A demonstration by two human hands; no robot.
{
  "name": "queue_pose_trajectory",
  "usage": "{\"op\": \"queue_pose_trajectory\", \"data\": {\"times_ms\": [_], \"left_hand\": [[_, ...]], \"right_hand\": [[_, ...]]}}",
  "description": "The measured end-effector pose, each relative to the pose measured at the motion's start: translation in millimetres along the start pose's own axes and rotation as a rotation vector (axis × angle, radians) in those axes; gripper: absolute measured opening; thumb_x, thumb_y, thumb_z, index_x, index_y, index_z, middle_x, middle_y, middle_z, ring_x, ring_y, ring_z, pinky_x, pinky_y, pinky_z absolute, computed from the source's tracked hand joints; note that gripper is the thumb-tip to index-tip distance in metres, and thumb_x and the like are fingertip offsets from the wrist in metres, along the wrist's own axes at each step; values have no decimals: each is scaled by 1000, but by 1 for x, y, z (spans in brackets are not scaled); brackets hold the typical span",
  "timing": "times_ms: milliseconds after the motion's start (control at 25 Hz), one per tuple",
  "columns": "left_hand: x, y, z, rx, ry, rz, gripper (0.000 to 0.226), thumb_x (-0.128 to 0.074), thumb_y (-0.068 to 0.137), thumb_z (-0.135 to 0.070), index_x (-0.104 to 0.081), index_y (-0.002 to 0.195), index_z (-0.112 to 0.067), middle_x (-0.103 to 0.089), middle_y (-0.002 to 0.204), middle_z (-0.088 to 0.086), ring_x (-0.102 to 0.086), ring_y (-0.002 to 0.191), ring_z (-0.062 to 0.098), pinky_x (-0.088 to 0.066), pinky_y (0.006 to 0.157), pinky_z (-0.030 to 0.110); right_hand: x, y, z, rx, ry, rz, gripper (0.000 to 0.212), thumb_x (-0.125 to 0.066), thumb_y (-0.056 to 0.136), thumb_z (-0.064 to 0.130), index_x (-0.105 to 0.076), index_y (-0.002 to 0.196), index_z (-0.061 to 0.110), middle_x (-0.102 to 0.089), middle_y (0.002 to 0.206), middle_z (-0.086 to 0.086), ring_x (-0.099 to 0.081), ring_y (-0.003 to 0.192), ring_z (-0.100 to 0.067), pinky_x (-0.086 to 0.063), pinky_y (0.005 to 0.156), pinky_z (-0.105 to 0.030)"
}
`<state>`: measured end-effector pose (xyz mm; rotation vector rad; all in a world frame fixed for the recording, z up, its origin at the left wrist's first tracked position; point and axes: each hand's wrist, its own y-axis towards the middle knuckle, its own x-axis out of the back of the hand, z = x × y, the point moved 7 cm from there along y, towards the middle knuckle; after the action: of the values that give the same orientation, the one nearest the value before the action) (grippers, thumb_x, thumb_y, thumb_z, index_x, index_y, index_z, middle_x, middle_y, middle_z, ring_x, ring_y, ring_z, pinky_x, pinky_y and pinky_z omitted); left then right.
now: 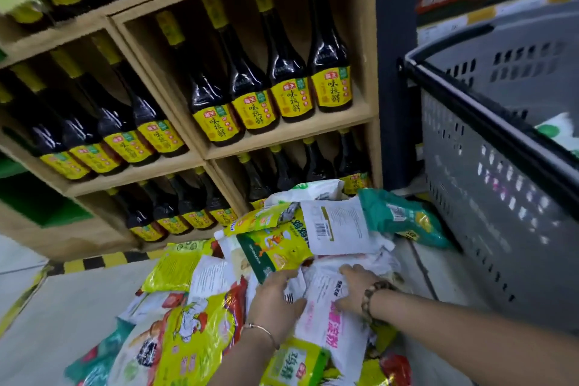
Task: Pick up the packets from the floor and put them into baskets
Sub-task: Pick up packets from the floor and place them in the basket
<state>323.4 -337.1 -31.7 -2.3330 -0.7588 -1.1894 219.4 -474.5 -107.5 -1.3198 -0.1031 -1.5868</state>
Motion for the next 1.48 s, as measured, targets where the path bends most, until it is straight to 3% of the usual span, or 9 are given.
{"op": "queue_pose_trajectory", "data": {"times_ms": [200,560,760,880,920,1040,1120,1280,1480], "left_hand": [[-7,-13,25,-43,32,18,46,-70,79,-21,-55,122,-27,-53,122,-7,-55,109,11,-39,89,14],[-23,-42,13,-163,184,205,94,-73,66,-51,-21,143,-38,-22,138,-25,-26,131,1,-26,109,20],[-24,-40,-21,-155,-138,-77,73,-81,70,-21,-41,129,-37,-53,111,-19,-55,91,-11,-41,68,4],[-27,-45,-42,-29,-92,-132,10,-72,65,-43,-65,64,-50,-52,37,2,-54,37,4,-39,42,13],[-28,-37,-50,119,-471,-36,26,-65,73,-31,-63,55,-49,-42,28,4,-46,26,10,-37,33,17],[-3,-28,-47,111,-716,-394,40,-45,77,4,-73,87,-22,-59,57,12,-61,47,29,-45,41,22],[-1,-33,-31,310,-895,-570,16,-63,85,-15,-65,101,-14,-63,89,5,-67,83,16,-51,62,23],[0,-40,-24,408,-904,-562,29,-67,84,-23,-59,110,-16,-62,92,-14,-59,93,12,-39,81,23],[-3,-39,-8,570,-933,-497,19,-67,85,-26,-59,98,-16,-63,89,-1,-59,85,22,-45,88,36]], "right_hand": [[-2,1,3,-65,29,104,62,-63,76,61,-52,116,14,-54,106,-10,-57,99,-24,-47,77,-32],[40,-4,-1,-89,703,210,34,-70,79,32,-63,102,7,-60,101,-9,-58,90,-23,-47,86,-36],[57,-33,25,-174,1303,400,26,-62,88,21,-58,64,10,-54,48,-2,-49,36,-12,-45,43,-19],[72,-46,43,-82,1486,505,41,-53,92,22,-62,55,9,-52,44,1,-45,28,-6,-38,33,-13],[77,-49,49,-41,1523,533,45,-51,94,23,-63,53,8,-52,44,1,-46,28,-5,-39,33,-13],[90,-55,61,34,1634,526,40,-48,95,23,-59,61,6,-55,45,-1,-51,32,-7,-43,34,-15],[92,-55,66,74,1622,503,39,-45,96,31,-57,67,7,-57,48,0,-56,38,-8,-47,37,-18],[81,-30,38,-18,1474,282,55,-31,97,49,-64,83,8,-62,57,-1,-61,46,-13,-48,46,-19],[59,3,-38,-159,503,-218,31,-56,87,20,-60,109,-1,-64,104,-18,-62,99,-31,-49,75,-31]]}}
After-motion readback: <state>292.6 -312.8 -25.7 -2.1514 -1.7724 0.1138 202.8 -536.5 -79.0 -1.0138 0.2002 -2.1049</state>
